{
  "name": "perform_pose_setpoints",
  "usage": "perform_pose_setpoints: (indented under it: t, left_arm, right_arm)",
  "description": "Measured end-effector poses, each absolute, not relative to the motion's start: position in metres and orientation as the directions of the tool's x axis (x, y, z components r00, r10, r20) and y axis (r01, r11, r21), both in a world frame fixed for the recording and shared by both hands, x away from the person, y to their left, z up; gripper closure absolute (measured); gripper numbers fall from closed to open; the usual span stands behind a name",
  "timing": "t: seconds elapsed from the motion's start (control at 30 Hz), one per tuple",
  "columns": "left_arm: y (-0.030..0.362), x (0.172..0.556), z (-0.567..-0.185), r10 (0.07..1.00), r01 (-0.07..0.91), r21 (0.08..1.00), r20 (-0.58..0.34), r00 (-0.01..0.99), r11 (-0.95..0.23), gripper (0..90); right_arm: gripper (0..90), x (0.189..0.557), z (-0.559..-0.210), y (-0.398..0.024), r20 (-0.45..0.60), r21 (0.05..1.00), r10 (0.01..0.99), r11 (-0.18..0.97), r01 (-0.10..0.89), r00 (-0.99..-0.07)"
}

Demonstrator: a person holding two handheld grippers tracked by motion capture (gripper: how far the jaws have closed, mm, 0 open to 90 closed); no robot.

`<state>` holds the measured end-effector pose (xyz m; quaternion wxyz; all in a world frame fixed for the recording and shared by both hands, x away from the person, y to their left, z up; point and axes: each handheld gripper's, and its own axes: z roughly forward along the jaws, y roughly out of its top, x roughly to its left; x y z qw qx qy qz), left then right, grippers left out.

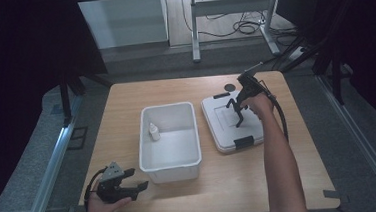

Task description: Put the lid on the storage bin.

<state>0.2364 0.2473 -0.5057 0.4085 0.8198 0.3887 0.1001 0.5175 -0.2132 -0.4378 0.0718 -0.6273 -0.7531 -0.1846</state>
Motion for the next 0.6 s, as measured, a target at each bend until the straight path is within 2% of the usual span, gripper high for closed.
perform_pose_setpoints:
  t: [0.27, 0.6]
  left_arm:
    - [0.246, 0.236, -0.506, 0.72, 0.556, 0.748, -0.154, 0.677, -0.363, 25.5]
    - [0.24, 0.236, -0.507, 0.712, 0.551, 0.741, -0.144, 0.687, -0.383, 25.5]
  right_arm:
    - [85.3, 0.5, -0.411, -0.223, 0.359, 0.222, 0.913, 0.118, 0.968, -0.194]
    - [85.4, 0.463, -0.354, -0.224, 0.387, 0.277, 0.901, 0.092, 0.956, -0.199]
